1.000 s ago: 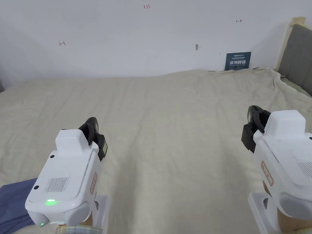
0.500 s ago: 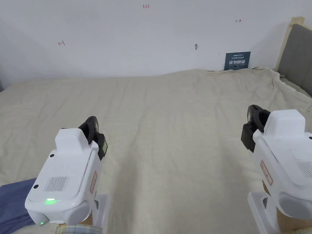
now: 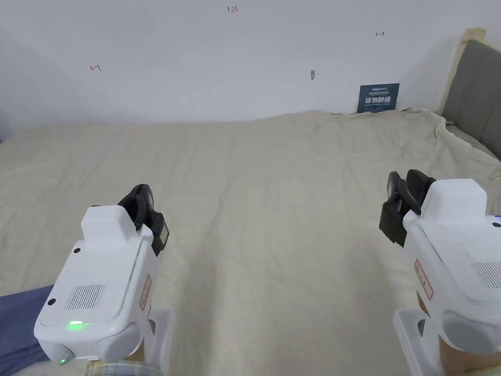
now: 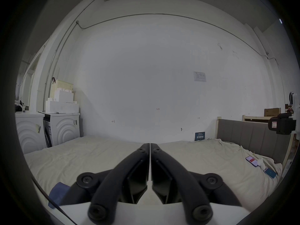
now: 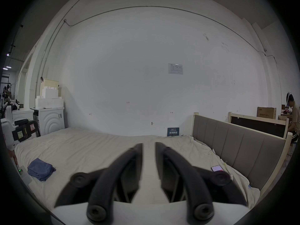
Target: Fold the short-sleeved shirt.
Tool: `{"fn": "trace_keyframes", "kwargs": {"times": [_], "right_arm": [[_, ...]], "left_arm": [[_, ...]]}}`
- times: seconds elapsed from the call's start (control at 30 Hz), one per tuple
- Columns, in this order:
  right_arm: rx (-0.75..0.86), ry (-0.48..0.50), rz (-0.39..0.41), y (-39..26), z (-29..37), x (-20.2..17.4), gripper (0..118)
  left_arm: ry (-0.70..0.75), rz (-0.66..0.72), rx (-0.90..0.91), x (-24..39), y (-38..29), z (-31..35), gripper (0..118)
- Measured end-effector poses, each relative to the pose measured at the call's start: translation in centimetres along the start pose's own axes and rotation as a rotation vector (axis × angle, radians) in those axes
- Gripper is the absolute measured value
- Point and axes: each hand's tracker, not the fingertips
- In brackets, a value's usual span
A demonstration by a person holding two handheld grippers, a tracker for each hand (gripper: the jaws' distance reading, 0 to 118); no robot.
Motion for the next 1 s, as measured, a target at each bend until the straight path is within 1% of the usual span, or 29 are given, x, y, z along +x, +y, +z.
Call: {"fn": "trace_keyframes", "kwargs": {"times": [0.07, 0.1, 0.17, 0.2, 0.23, 0.27, 0.33, 0.43, 0.5, 1.0], "right_arm": [[-0.001, 0.002, -0.008, -0.02, 0.05, 0.08, 55], [0.000, 0.001, -0.009, -0.04, 0.07, 0.09, 73], [0.001, -0.011, -0.007, -0.11, 0.10, 0.12, 95], [0.002, -0.012, -0.007, -0.16, 0.09, 0.11, 104], [0.003, -0.013, -0.006, -0.23, 0.12, 0.14, 105], [0.008, -0.012, -0.010, -0.29, 0.20, 0.20, 105], [0.006, -0.014, -0.010, -0.29, 0.22, 0.20, 106], [0.002, -0.014, -0.012, -0.34, 0.21, 0.26, 113], [0.006, -0.017, -0.016, -0.35, 0.24, 0.27, 116], [0.018, -0.020, -0.013, -0.28, 0.34, 0.14, 116]], "left_arm": [[0.008, 0.020, -0.012, -0.41, 0.00, -0.11, 25], [0.005, 0.030, -0.021, -0.64, -0.06, -0.19, 44], [0.011, 0.034, -0.035, -0.84, -0.24, -0.30, 78], [0.011, 0.033, -0.039, -0.91, -0.34, -0.31, 98], [0.012, 0.032, -0.047, -0.98, -0.40, -0.32, 111], [0.011, 0.032, -0.049, -1.07, -0.48, -0.25, 118], [0.008, 0.039, -0.042, -1.13, -0.74, -0.04, 118], [0.013, 0.038, -0.043, -1.07, -0.75, -0.06, 118], [0.015, 0.034, -0.041, -1.03, -0.75, -0.04, 118], [0.013, 0.019, -0.026, -0.74, -0.45, 0.13, 118]]}}
